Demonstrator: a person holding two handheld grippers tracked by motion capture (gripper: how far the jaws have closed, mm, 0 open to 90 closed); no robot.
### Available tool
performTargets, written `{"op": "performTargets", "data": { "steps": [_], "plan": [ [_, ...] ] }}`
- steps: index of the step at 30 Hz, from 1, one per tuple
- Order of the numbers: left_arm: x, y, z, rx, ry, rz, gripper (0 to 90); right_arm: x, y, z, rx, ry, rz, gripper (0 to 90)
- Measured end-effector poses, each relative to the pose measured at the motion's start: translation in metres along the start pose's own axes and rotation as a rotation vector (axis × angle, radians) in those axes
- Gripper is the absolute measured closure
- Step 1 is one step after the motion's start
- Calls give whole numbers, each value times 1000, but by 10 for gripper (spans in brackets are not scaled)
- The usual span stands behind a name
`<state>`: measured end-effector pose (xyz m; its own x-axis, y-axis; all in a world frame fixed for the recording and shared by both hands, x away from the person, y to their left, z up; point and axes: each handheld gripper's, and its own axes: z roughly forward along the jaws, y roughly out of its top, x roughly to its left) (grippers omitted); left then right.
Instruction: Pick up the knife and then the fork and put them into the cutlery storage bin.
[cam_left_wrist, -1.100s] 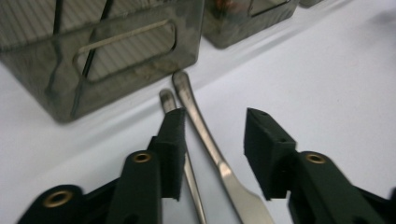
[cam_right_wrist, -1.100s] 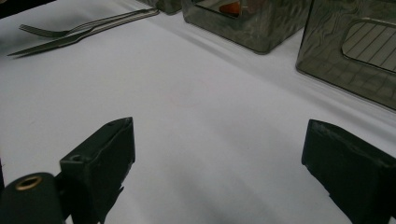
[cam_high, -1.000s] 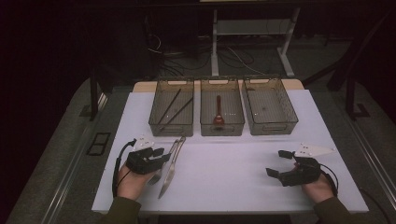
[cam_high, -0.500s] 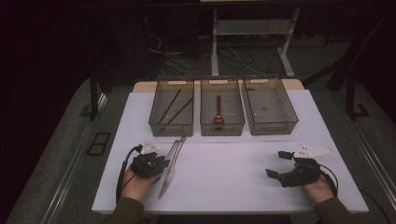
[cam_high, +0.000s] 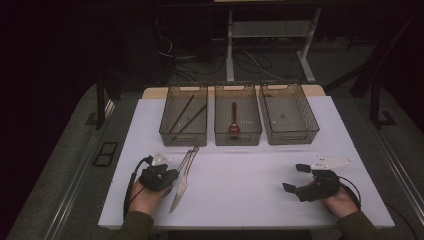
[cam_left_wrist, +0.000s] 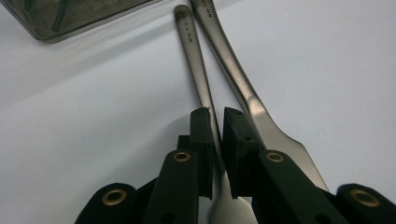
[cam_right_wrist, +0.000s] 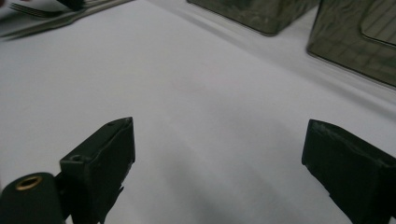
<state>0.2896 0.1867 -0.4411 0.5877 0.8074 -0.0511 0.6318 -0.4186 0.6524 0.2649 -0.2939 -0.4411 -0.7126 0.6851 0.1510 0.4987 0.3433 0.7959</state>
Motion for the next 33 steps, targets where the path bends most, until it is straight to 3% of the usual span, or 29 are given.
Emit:
{"op": "performTargets", "data": {
  "steps": [4, 7, 13, 19, 25, 30, 31, 33],
  "plan": [
    [5, 0, -1, -1, 0, 5, 843, 0, 0, 4, -2, -43, 27, 89],
    [7, 1, -3, -4, -8, 11, 843, -1, 0, 6, -2, -20, 36, 89],
    [8, 4, -9, -32, -12, 28, 843, 1, 1, 9, -22, -58, 41, 89],
    [12, 8, -18, -70, -23, 40, 849, 3, 4, 5, -9, -30, 12, 89],
    [16, 12, -29, -112, -54, 46, 850, 0, 8, -1, 4, 2, 26, 90],
    [10, 19, -34, -138, -87, 75, 850, 3, 11, 0, 14, 0, 7, 91],
    [9, 20, -35, -143, -95, 84, 850, 3, 12, 0, 16, 2, 3, 143],
    [5, 23, -35, -151, -117, 94, 850, 2, 12, -1, 20, 14, -1, 159]
  ]
}}
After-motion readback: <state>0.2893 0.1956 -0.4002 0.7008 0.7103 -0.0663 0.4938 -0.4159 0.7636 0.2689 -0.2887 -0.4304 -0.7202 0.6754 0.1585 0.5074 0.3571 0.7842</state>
